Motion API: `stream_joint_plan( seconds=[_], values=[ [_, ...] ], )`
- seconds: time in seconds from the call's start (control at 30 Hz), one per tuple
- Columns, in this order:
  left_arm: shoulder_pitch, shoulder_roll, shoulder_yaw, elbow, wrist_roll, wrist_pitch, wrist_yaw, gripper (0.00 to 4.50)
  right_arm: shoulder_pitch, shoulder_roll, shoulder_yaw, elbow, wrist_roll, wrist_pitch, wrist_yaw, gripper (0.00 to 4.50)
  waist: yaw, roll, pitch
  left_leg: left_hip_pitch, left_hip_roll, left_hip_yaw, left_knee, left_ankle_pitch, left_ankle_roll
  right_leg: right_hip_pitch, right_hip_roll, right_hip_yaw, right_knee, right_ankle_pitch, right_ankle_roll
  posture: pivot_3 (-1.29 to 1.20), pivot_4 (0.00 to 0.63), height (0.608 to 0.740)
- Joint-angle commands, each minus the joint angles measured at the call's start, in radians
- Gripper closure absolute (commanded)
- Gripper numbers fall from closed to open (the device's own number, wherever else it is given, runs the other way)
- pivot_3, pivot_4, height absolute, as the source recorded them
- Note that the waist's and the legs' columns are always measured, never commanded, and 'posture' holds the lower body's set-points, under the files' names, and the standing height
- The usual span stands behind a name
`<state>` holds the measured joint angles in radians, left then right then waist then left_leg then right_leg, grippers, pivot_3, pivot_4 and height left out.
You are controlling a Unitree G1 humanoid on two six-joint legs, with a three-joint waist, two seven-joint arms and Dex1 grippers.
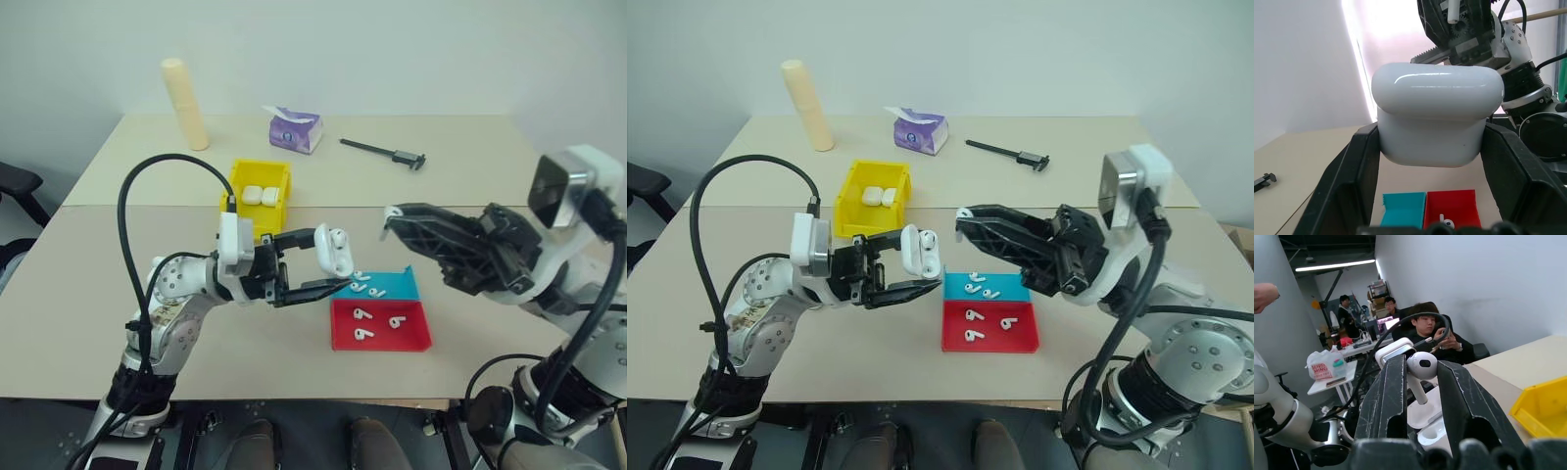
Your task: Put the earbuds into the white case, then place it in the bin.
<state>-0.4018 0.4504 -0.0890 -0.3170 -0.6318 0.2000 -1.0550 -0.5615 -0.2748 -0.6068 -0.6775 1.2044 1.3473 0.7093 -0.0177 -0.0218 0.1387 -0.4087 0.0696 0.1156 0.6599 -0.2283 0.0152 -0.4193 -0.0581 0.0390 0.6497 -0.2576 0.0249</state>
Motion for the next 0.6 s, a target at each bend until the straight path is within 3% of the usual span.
stream_joint_plan(
  seconds=[0.03, 0.6],
  values=[
    [-0.017, -0.007, 0.015, -0.023, -0.020, 0.002, -0.002, 1.72, 0.026, -0.029, 0.067, -0.008, 0.062, -0.095, -0.053, 3.40, 0.000, 0.000, 0.000, 0.000, 0.000, 0.000, 0.000, 0.000, 0.000, 0.000, 0.000, 0.000, 0.000, 0.000, 0.000, 0.00, 0.150, 0.740],
    [0.041, -0.010, 0.029, -0.090, -0.025, 0.027, 0.045, 1.72, 0.149, -0.204, 0.345, 0.006, -0.021, -0.387, -0.014, 3.40, 0.002, 0.000, 0.000, -0.001, 0.000, -0.001, 0.000, 0.000, 0.000, 0.000, 0.000, 0.000, -0.001, 0.000, 0.000, 0.00, 0.150, 0.740]
  ],
)
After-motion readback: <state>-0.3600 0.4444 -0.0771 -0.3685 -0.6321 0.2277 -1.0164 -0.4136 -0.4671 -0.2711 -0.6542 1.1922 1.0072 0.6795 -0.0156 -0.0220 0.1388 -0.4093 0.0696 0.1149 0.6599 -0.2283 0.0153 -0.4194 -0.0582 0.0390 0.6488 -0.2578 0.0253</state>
